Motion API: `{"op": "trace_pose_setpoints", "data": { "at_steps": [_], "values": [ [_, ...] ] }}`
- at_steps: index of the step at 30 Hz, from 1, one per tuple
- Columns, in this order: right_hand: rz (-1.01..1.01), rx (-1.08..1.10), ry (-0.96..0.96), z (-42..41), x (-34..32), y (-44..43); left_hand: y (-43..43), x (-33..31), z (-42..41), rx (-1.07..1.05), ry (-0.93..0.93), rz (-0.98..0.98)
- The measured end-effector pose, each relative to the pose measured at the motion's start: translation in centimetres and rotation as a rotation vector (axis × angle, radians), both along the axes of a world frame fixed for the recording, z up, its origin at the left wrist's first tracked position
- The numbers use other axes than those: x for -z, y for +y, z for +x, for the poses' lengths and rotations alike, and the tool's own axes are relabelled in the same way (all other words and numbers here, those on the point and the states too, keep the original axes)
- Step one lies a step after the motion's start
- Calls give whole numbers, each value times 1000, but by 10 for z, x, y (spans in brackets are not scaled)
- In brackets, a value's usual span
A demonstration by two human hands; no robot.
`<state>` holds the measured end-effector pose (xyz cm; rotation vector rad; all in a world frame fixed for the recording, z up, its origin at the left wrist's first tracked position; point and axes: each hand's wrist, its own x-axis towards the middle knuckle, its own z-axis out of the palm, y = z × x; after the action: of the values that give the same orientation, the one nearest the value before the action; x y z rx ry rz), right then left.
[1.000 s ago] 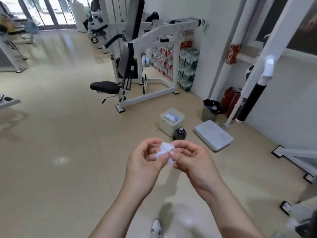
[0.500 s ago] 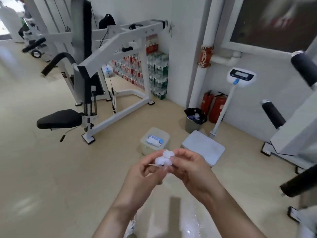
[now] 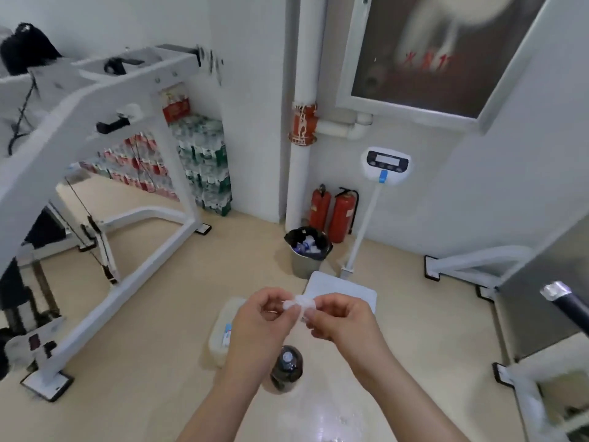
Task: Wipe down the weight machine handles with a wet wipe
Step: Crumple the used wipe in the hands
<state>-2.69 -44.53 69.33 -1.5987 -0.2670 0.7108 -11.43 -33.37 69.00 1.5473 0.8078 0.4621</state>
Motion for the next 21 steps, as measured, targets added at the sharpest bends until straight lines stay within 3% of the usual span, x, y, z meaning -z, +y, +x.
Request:
{"op": "trace_pose_setpoints", "data": {
  "at_steps": [8, 17, 21],
  "values": [
    [-39, 175, 83, 176, 53, 81, 90, 52, 182, 187, 38, -170],
    [-184, 277, -124, 439, 97, 211, 187, 83, 452, 241, 114, -52],
    [-389, 135, -174, 525, 124, 246, 232, 115, 517, 251, 221, -24]
  ]
}}
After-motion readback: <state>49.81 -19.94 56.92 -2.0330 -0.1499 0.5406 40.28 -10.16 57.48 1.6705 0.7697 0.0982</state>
